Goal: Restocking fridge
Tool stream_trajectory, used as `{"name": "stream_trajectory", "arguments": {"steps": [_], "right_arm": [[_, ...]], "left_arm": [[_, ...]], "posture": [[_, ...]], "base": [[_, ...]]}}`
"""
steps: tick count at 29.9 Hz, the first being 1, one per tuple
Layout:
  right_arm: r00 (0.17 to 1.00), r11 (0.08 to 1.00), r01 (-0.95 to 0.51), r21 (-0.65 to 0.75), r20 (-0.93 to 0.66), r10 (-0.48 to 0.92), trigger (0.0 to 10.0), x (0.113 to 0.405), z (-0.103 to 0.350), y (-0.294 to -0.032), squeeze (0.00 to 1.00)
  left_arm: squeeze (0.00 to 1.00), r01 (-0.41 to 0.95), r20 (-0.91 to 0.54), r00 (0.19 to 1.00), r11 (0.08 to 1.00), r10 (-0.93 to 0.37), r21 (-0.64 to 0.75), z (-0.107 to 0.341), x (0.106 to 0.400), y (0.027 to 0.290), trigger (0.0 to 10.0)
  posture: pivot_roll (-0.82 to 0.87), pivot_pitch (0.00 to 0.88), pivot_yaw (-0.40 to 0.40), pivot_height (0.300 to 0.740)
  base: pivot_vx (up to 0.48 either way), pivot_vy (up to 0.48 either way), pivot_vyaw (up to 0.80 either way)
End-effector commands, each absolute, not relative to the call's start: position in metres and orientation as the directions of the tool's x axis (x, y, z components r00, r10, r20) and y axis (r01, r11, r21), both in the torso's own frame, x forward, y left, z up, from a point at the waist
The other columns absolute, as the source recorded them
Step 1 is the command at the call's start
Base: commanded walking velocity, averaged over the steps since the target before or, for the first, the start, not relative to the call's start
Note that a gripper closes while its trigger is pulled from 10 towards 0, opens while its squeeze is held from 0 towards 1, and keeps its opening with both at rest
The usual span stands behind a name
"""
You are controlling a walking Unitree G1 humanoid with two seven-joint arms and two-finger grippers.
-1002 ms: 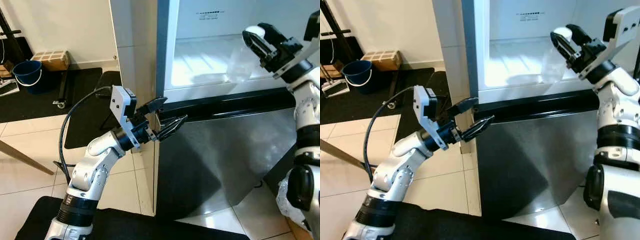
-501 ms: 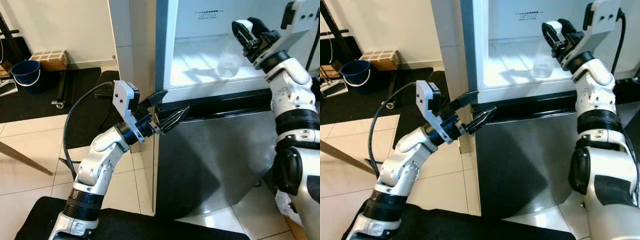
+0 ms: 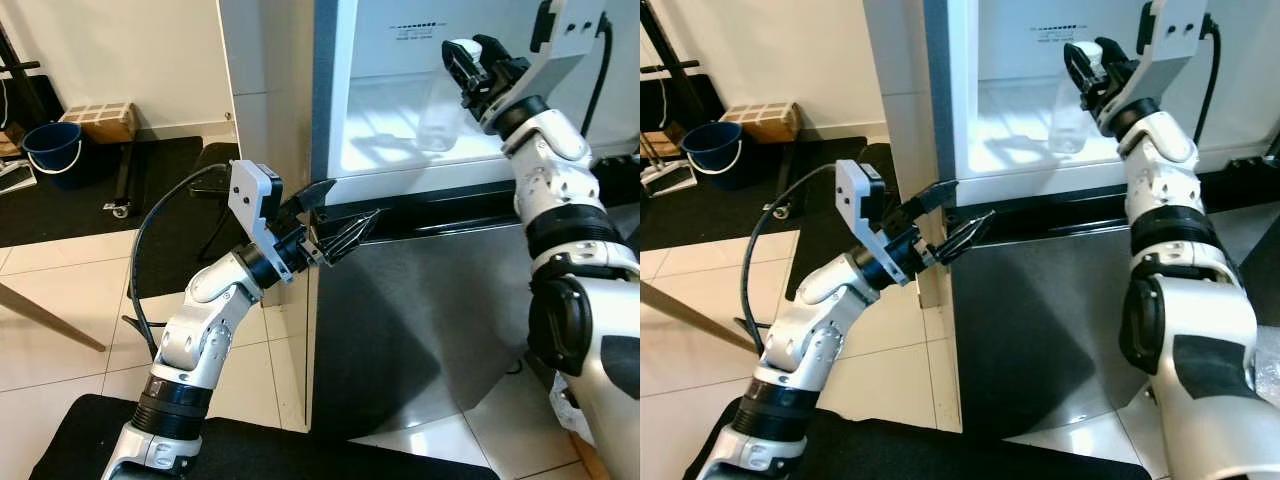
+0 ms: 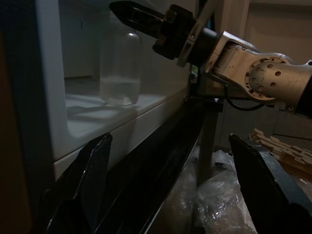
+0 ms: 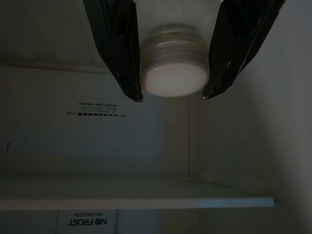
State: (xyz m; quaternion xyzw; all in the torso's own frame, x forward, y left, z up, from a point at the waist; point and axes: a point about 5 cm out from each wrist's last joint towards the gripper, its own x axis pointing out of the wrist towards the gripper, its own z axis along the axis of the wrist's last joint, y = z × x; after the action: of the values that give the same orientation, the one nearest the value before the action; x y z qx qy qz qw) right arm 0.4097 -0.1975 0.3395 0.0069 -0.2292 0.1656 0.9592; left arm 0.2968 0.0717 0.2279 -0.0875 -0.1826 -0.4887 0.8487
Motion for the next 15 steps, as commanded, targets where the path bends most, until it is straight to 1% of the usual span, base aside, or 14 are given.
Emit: {"name": "stream_trajectory", "arguments": {"steps": [1, 7, 11, 15], "right_arm": [[0.853, 0.941, -0.328, -0.079, 0.402, 0.331, 10.0, 0.413, 0.332, -0.190, 0.00], [0.855, 0.944, -0.324, -0.054, 0.410, 0.317, 10.0, 0.415, 0.333, -0.184, 0.00], [0.866, 0.948, -0.315, -0.054, 0.392, 0.310, 10.0, 0.416, 0.329, -0.181, 0.00], [0.889, 0.952, -0.295, -0.083, 0.341, 0.306, 10.0, 0.418, 0.318, -0.179, 0.00]], "left_arm": [[0.00, 0.865, 0.392, 0.448, 0.500, -0.804, 0.037, 0.227, 0.296, 0.068, 10.0], [0.00, 0.867, 0.394, 0.446, 0.498, -0.804, 0.035, 0.226, 0.295, 0.067, 10.0], [0.00, 0.869, 0.395, 0.441, 0.493, -0.806, 0.035, 0.226, 0.294, 0.066, 10.0], [0.00, 0.871, 0.397, 0.439, 0.491, -0.806, 0.034, 0.226, 0.294, 0.065, 10.0]], "posture": [[0.02, 0.000, 0.020, 0.740], [0.02, 0.000, 0.018, 0.740], [0.03, 0.000, 0.015, 0.740], [0.03, 0.000, 0.015, 0.740]], "base": [[0.000, 0.000, 0.00], [0.000, 0.000, 0.00], [0.000, 0.000, 0.00], [0.000, 0.000, 0.00]]}}
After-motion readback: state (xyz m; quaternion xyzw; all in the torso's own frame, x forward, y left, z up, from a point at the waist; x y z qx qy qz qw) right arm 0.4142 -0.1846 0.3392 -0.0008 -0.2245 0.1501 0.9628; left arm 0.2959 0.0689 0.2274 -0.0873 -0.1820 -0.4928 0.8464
